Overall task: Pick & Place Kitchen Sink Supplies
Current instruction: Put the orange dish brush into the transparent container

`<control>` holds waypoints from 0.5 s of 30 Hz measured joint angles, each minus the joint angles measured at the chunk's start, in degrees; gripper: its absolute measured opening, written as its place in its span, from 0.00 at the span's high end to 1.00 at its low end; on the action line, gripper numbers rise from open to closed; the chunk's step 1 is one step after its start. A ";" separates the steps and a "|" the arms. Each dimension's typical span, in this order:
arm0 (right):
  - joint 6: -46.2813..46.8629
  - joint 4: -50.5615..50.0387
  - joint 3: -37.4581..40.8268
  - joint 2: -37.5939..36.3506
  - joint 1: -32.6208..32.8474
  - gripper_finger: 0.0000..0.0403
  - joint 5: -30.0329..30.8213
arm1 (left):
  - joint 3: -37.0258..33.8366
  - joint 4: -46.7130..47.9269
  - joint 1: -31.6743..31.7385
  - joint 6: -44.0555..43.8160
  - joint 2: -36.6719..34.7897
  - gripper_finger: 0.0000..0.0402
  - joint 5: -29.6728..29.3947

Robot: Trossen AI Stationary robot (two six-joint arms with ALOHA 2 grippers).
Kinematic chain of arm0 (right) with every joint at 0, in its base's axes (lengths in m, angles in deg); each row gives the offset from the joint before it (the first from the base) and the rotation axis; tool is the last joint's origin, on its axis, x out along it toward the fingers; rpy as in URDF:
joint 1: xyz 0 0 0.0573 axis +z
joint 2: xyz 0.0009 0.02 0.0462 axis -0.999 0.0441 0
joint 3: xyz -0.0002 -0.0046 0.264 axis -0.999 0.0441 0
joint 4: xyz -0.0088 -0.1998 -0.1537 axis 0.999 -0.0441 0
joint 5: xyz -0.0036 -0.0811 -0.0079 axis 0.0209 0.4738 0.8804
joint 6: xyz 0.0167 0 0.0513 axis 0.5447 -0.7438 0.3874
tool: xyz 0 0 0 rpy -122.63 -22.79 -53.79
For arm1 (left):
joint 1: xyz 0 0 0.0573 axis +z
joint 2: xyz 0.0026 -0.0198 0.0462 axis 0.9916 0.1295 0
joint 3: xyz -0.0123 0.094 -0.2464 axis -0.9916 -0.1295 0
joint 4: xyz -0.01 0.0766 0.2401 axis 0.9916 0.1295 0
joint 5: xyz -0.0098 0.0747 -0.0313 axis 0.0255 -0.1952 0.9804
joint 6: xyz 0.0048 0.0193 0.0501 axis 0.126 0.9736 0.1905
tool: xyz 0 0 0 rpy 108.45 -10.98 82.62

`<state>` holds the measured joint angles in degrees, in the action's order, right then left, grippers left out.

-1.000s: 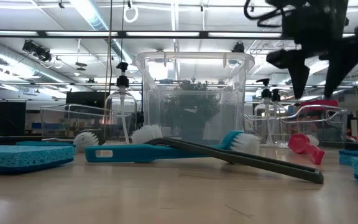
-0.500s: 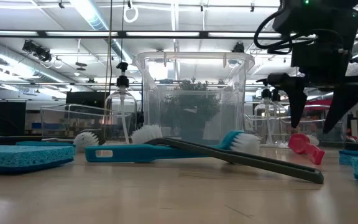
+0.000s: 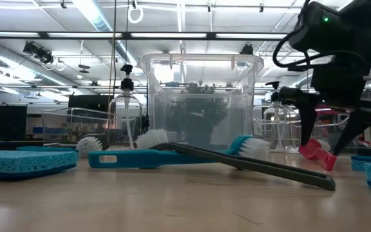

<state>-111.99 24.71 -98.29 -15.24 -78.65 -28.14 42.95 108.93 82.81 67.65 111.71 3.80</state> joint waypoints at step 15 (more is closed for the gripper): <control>-6.74 4.81 2.91 0.00 -3.00 0.56 0.00 | 0.00 0.00 0.02 -0.05 -0.02 0.96 -0.79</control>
<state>-118.74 29.52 -95.38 -15.24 -81.65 -28.14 42.95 108.93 82.83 67.60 111.69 3.01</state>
